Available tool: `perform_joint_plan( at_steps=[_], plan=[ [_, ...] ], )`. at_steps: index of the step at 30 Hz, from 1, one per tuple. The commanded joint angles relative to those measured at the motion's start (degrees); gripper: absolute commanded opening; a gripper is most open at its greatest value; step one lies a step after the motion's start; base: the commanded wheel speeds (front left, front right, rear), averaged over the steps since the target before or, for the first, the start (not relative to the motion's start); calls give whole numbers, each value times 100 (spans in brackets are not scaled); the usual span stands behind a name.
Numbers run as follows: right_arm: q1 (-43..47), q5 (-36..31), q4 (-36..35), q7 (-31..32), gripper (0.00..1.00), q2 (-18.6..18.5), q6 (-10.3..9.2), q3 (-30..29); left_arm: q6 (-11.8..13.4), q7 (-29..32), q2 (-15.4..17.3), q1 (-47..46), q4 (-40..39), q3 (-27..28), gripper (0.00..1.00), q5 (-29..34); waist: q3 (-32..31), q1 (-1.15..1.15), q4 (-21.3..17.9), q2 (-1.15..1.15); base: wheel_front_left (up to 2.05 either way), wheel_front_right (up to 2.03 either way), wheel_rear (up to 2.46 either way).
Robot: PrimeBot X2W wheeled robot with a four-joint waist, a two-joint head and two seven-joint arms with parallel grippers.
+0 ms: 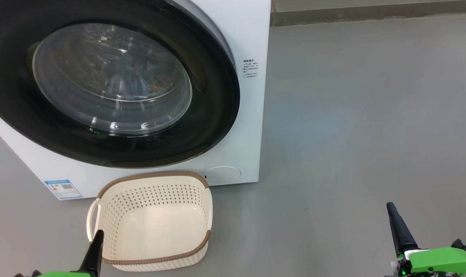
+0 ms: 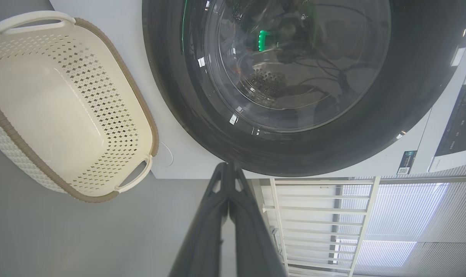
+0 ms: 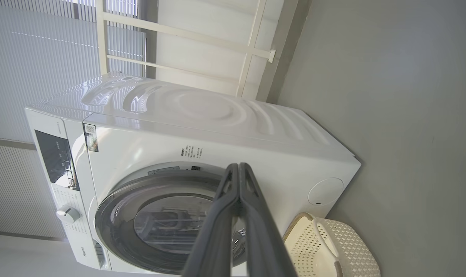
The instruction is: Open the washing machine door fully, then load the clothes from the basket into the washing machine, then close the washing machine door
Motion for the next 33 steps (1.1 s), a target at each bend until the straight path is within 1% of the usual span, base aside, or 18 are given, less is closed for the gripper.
perform_joint_plan(
  at_steps=[1, 16, 33],
  plan=[
    [-287, 192, -133, 53, 0, -23, -5, 71, -43, 47, 139, -298, -104, 177, 0, -176, -3, 0, -3, 0, 0, 0, 0],
    [-351, 1174, -126, 301, 0, -15, -9, 14, -76, 291, 162, -453, -80, 206, 0, -1047, -35, 0, -39, 0, 0, 0, 0],
    [-351, 1175, -126, 299, 0, -15, -9, 16, -76, 291, 162, -453, -81, 206, 0, -1047, -34, 0, -39, 0, 0, 0, 0]
  ],
)
